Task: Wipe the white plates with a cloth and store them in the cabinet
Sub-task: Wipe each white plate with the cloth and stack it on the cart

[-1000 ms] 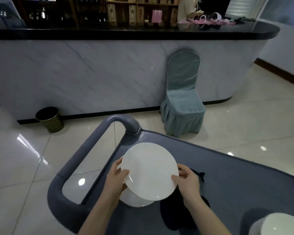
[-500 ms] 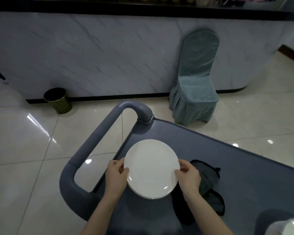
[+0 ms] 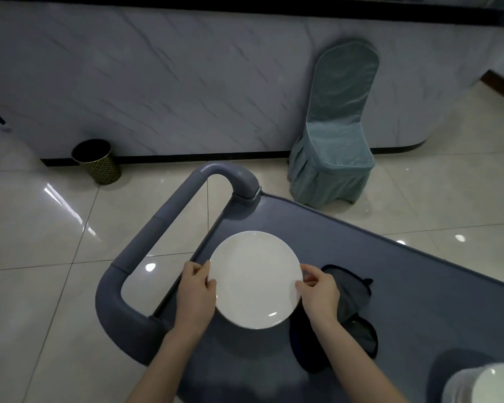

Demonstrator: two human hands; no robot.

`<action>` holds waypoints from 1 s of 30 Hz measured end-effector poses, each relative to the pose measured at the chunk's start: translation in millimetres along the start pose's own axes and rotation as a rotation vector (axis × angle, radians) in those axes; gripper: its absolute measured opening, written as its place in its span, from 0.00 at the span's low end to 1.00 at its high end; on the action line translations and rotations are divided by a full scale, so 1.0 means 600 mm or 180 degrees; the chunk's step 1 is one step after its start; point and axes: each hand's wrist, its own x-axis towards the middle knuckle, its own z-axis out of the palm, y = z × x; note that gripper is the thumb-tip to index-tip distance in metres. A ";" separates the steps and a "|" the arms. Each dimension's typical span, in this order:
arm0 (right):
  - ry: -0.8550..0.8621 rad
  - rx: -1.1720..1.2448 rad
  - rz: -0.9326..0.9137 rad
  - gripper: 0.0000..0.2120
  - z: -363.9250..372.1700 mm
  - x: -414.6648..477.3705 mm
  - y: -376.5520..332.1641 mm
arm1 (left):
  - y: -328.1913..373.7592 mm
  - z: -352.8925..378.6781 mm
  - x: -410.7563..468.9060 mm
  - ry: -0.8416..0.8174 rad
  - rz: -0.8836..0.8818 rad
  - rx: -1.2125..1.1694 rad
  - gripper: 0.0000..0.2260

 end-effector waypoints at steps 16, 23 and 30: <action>0.0131 0.0033 -0.0775 0.07 -0.317 -0.063 0.105 | 0.200 0.210 -0.172 -0.1207 0.1206 -0.0046 0.07; 0.0908 -0.0857 -0.0303 0.14 -0.518 -0.132 0.266 | 0.282 0.350 -0.297 -0.2067 0.1239 -0.0014 0.10; 0.1282 -0.0890 0.0296 0.28 -0.604 -0.179 0.363 | 0.308 0.410 -0.370 -0.2373 0.1295 0.0366 0.13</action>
